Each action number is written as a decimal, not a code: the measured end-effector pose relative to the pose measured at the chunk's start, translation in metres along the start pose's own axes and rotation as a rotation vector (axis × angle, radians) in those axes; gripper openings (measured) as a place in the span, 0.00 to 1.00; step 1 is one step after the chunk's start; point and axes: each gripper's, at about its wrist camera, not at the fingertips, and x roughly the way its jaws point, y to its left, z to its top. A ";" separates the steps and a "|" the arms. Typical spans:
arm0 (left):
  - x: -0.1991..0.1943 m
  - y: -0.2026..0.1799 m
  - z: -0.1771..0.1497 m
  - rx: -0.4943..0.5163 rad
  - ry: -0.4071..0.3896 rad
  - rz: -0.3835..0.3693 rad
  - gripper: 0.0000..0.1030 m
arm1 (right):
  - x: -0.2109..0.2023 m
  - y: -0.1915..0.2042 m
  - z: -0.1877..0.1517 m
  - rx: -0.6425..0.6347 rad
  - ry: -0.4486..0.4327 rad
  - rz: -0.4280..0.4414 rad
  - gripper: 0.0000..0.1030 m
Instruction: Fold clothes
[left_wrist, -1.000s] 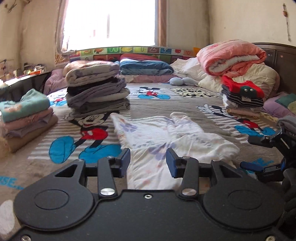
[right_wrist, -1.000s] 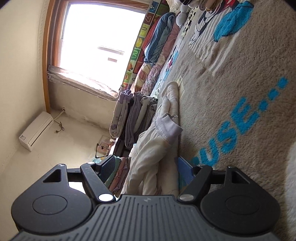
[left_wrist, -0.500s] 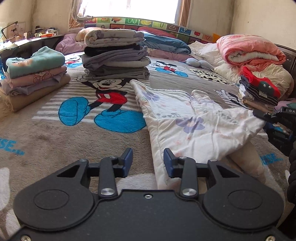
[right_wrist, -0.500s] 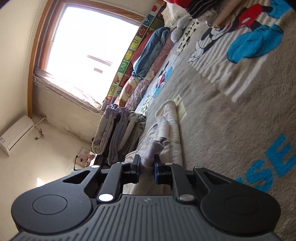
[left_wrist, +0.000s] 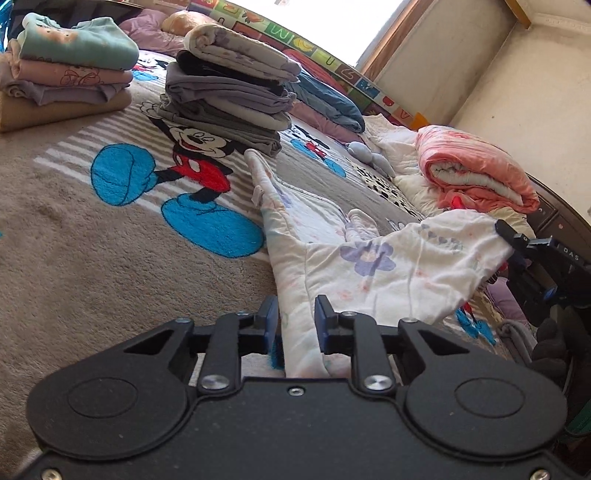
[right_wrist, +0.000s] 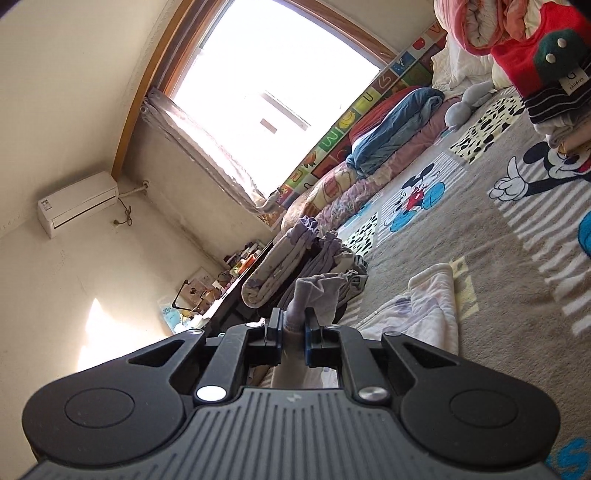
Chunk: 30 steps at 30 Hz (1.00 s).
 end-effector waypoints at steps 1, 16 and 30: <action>0.000 -0.005 -0.001 0.021 0.002 -0.009 0.11 | -0.002 -0.002 0.001 0.004 -0.005 -0.005 0.12; 0.034 -0.042 -0.034 0.403 0.141 0.095 0.10 | -0.039 -0.045 -0.014 0.088 -0.040 -0.057 0.12; 0.008 -0.001 -0.003 0.106 -0.020 0.017 0.10 | -0.060 -0.127 -0.081 0.322 -0.011 -0.112 0.12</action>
